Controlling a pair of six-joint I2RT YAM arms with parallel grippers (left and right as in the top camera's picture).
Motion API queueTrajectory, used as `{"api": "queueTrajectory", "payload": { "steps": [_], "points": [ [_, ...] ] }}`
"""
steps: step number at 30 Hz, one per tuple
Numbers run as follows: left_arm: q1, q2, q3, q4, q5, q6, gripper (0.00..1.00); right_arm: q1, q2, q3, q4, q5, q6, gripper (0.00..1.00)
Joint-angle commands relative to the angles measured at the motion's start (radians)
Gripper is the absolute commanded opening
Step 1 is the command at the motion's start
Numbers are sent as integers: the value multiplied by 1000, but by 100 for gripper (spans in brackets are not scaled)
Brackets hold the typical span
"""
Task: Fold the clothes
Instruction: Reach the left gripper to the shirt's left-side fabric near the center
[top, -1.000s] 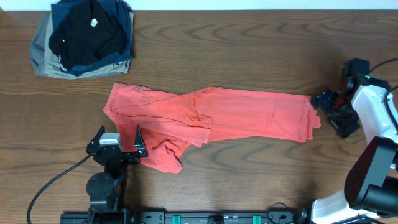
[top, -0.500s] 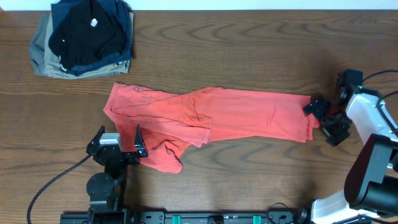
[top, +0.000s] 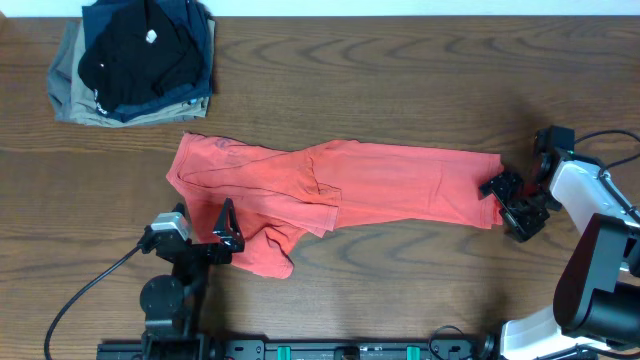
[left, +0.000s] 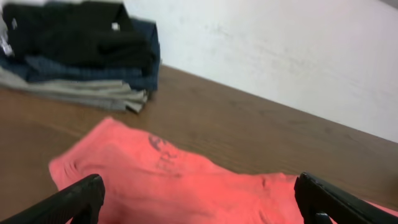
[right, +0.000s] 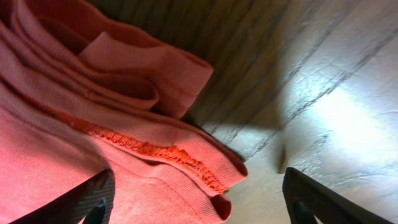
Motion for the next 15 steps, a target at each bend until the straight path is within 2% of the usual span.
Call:
{"api": "queueTrajectory", "payload": {
  "steps": [1,6,7,9,11,15],
  "points": [
    [-3,68,-18,-28,77,-50,98,13,6,-6,2,-24,3,82],
    [-3,166,-18,-13,156,-61,98,20,6,-6,-5,-21,3,83],
    [-3,174,-18,-1,186,-60,98,20,6,-6,-5,-21,3,85],
    [-3,188,-14,42,276,-60,98,21,6,-6,-3,-22,3,99],
    [-3,200,3,60,336,-60,98,21,6,-6,-3,-22,4,99],
    [-3,236,74,33,352,-60,98,21,6,-6,5,-22,4,99]
  ]
}}
